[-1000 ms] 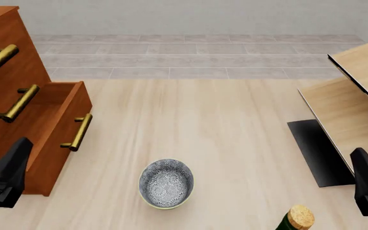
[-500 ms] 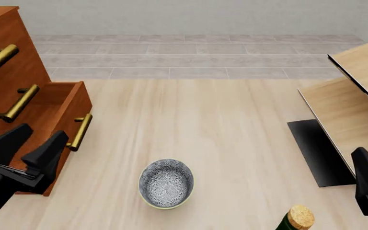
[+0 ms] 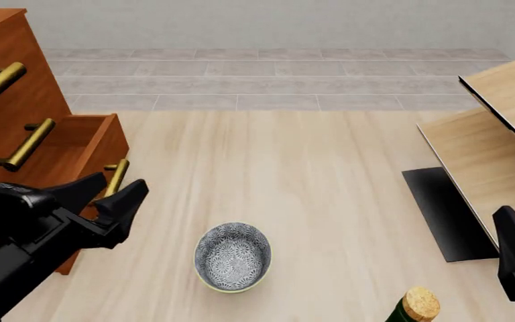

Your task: Close the bottom drawer of the cabinet.

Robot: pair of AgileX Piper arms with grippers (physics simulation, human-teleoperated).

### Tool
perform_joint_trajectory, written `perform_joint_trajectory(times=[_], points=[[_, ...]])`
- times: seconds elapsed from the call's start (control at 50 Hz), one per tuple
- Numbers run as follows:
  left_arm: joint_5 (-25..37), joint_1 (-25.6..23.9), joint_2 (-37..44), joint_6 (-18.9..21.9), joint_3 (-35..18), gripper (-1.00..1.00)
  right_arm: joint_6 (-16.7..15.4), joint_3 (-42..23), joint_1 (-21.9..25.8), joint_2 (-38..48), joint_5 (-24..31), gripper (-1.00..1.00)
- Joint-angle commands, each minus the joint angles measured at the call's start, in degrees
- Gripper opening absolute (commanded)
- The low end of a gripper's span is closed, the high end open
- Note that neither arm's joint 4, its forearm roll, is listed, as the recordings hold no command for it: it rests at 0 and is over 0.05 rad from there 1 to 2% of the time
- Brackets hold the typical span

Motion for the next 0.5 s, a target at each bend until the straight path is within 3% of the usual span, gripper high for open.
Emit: perform_joint_trajectory(times=[0.02, 0.5], points=[[-1.4, -2.0, 6.5, -2.2, -2.3, 1.0, 0.0, 0.0, -0.1, 0.0, 0.0, 1.0], [-8.7, -2.3, 20.5, -7.6, -2.9, 1.0, -0.2, 0.1, -0.2, 0.1, 0.2, 1.0]])
